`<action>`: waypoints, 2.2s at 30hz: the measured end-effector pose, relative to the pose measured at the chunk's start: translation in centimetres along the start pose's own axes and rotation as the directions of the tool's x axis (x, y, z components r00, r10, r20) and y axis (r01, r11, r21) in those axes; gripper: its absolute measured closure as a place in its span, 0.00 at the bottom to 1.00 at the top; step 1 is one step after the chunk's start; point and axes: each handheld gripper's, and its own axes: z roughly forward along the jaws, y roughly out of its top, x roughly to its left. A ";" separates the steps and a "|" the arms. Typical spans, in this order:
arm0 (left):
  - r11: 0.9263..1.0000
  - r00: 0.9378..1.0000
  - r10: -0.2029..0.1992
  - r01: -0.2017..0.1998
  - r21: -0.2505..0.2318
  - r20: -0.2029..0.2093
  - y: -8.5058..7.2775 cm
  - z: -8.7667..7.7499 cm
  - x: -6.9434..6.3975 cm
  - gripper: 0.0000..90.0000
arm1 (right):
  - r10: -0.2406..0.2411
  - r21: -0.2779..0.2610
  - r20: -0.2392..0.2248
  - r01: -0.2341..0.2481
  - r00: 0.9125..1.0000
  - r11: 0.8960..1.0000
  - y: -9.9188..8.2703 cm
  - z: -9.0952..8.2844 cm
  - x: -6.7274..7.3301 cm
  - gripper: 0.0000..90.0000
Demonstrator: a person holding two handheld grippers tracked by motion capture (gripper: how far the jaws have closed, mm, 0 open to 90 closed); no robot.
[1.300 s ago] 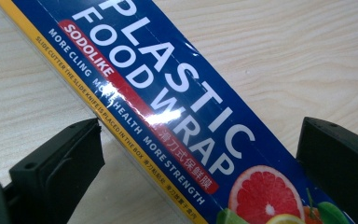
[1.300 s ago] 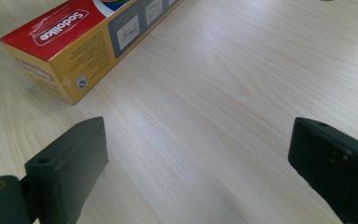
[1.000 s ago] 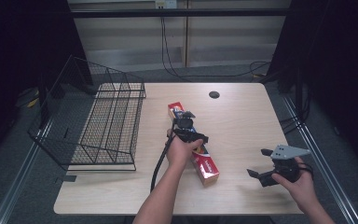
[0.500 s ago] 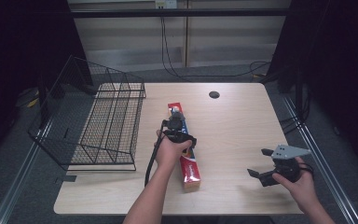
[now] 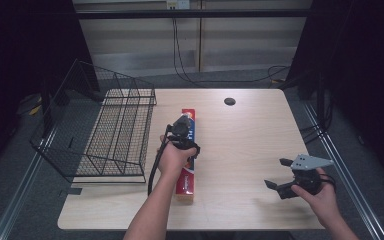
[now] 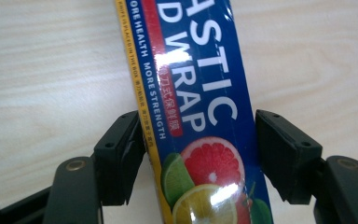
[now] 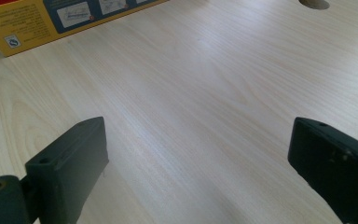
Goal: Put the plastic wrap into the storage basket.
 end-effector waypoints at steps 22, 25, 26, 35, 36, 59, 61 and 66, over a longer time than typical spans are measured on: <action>0.994 0.996 0.058 -0.051 0.092 -0.069 1.8 -0.8 0.0 0.47 | 0.003 -0.007 0.009 -0.003 1.000 1.000 0.0 -0.1 -0.2 0.05; 0.992 0.995 0.072 -0.064 0.106 -0.074 1.9 -1.9 0.1 0.48 | 0.000 -0.013 0.007 0.000 1.000 1.000 0.1 -0.1 -0.2 0.05; 0.992 0.995 0.069 -0.061 0.110 -0.074 1.9 -2.2 0.2 0.48 | 0.002 -0.013 0.000 -0.002 1.000 1.000 0.1 -0.1 -0.1 0.05; 0.992 0.997 0.067 -0.063 0.106 -0.041 2.4 -5.2 0.7 0.48 | 0.004 -0.022 0.004 -0.004 1.000 1.000 0.2 -0.2 -0.2 0.05; 0.992 0.996 0.074 -0.070 0.109 -0.038 2.5 -5.4 0.8 0.48 | 0.006 -0.024 0.007 -0.006 1.000 1.000 0.2 -0.2 -0.2 0.05; 0.991 0.997 0.075 -0.073 0.112 -0.012 3.7 -10.3 1.6 0.48 | 0.014 -0.035 0.017 -0.014 1.000 0.999 0.2 -0.5 -0.3 0.05; 0.990 0.997 0.082 -0.080 0.116 -0.012 3.8 -10.6 1.7 0.48 | 0.015 -0.036 0.010 -0.015 1.000 0.999 0.3 -0.6 -0.3 0.05; 0.991 0.997 0.073 -0.070 0.113 -0.019 4.0 -11.6 2.0 0.48 | 0.012 -0.038 0.014 -0.011 1.000 0.999 0.3 -0.6 -0.3 0.05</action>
